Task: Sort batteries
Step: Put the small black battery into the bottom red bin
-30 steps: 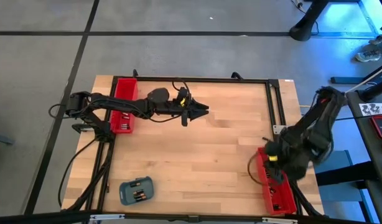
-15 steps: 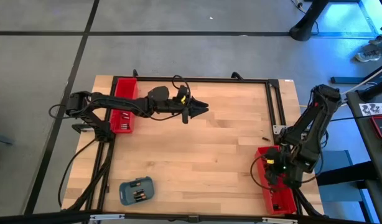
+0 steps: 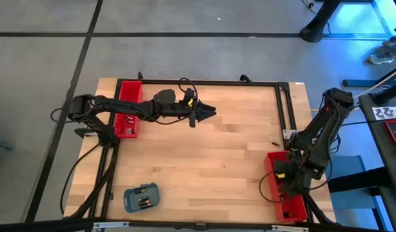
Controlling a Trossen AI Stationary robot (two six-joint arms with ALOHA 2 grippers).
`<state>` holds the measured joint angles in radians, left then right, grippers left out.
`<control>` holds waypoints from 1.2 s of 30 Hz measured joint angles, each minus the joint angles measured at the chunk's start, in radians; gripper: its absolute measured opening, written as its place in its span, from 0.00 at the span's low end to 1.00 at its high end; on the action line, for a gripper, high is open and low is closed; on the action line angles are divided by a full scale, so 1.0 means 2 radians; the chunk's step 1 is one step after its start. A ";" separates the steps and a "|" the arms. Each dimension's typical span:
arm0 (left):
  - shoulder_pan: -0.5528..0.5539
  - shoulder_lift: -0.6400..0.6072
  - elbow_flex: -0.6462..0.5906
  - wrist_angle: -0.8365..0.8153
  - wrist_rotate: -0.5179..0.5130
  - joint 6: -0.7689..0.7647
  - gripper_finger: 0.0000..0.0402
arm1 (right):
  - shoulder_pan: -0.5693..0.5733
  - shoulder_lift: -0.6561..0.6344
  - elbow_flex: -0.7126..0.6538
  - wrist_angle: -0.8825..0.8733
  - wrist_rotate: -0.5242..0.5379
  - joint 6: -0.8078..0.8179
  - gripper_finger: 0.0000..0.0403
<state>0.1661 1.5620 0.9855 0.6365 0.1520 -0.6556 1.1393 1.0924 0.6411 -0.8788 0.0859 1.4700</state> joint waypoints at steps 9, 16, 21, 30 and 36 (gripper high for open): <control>0.000 0.000 0.000 0.000 0.000 -0.001 0.39 | 0.000 0.040 0.000 0.011 -0.008 -0.156 0.07; 0.000 0.000 0.000 0.000 -0.004 0.000 0.39 | 0.000 0.078 0.000 0.045 -0.005 -0.172 0.10; 0.000 0.000 0.000 0.000 -0.004 -0.001 0.39 | 0.000 0.097 0.000 0.070 -0.004 -0.175 0.11; 0.000 0.000 0.000 0.000 -0.004 -0.002 0.39 | 0.000 0.107 0.000 0.074 0.000 -0.175 0.24; -0.001 0.000 0.000 0.001 -0.004 -0.011 0.39 | 0.000 0.099 0.034 0.040 -0.003 -0.175 0.43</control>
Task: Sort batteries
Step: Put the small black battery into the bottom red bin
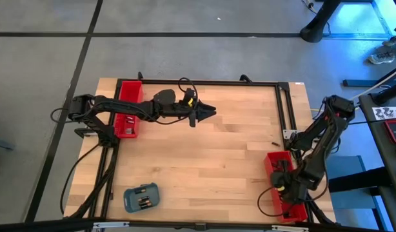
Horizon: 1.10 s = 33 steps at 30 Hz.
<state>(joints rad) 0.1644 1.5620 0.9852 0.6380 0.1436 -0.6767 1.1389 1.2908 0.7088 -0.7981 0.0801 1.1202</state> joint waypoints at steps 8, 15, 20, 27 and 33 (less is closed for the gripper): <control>-0.009 0.000 0.000 0.000 0.000 0.046 0.39 | 0.000 -0.041 0.126 -0.168 0.062 0.039 0.61; -0.035 0.000 0.085 -0.208 -0.025 0.134 0.39 | -0.060 -0.070 0.233 -0.321 0.230 0.112 0.66; -0.060 0.000 0.189 -0.476 -0.095 0.187 0.39 | -0.159 -0.101 0.245 -0.312 0.385 0.118 0.66; -0.087 0.000 0.231 -0.759 -0.119 0.022 0.39 | -0.307 -0.109 0.245 -0.195 0.440 -0.023 0.66; -0.149 0.001 0.195 -0.996 -0.116 -0.173 0.39 | -0.403 -0.082 0.245 -0.078 0.360 -0.208 0.66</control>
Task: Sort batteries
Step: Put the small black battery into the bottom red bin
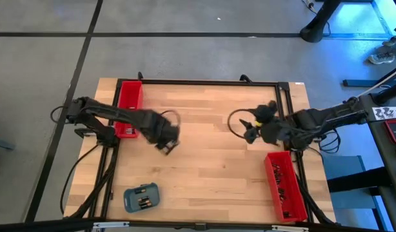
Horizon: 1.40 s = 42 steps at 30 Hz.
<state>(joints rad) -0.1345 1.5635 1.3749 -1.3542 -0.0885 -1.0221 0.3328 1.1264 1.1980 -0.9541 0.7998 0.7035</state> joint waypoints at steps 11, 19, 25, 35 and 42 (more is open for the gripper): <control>-0.220 -0.001 -0.097 -0.021 0.219 -0.221 0.39 | -0.076 0.049 0.000 0.061 -0.115 -0.163 0.66; -0.320 -0.001 -0.165 0.081 0.291 -0.353 0.37 | -0.079 0.051 0.000 0.071 -0.117 -0.197 0.66; -0.354 -0.001 -0.204 0.110 0.325 -0.350 0.20 | -0.079 0.051 0.000 0.075 -0.118 -0.224 0.66; -0.387 -0.001 -0.258 0.255 0.329 -0.352 0.01 | -0.079 0.051 0.000 0.073 -0.117 -0.219 0.66; -0.398 0.012 -0.283 0.302 0.328 -0.371 0.00 | -0.079 0.051 0.000 0.073 -0.117 -0.218 0.66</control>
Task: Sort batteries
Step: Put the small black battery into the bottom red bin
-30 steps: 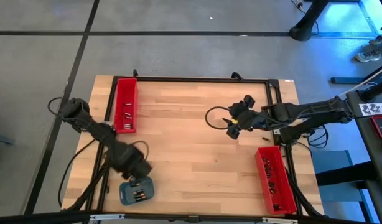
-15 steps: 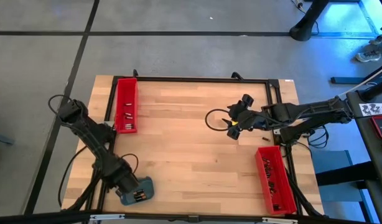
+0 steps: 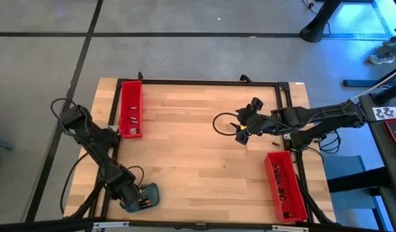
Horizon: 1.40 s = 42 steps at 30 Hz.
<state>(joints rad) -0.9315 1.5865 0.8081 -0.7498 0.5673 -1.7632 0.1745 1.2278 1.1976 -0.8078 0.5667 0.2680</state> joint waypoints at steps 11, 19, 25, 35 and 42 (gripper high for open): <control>-0.028 0.003 -0.010 0.044 0.000 -0.012 0.00 | 0.000 0.000 0.000 0.002 0.000 0.040 0.66; -0.051 0.002 -0.008 0.046 -0.015 -0.040 0.00 | 0.000 0.000 0.000 0.003 0.000 0.051 0.66; -0.051 0.002 -0.008 0.041 -0.025 -0.039 0.00 | 0.000 0.000 0.000 0.003 0.000 0.051 0.66; -0.060 -0.016 0.019 0.011 -0.072 -0.040 0.00 | 0.000 0.000 0.000 0.003 0.000 0.051 0.66; -0.097 -0.053 0.024 0.030 -0.174 -0.051 0.00 | 0.000 0.000 0.000 0.003 0.000 0.051 0.66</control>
<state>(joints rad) -1.1260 1.4815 0.8566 -0.6895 0.2194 -1.8643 0.1749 1.2274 1.1976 -0.8009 0.5674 0.3698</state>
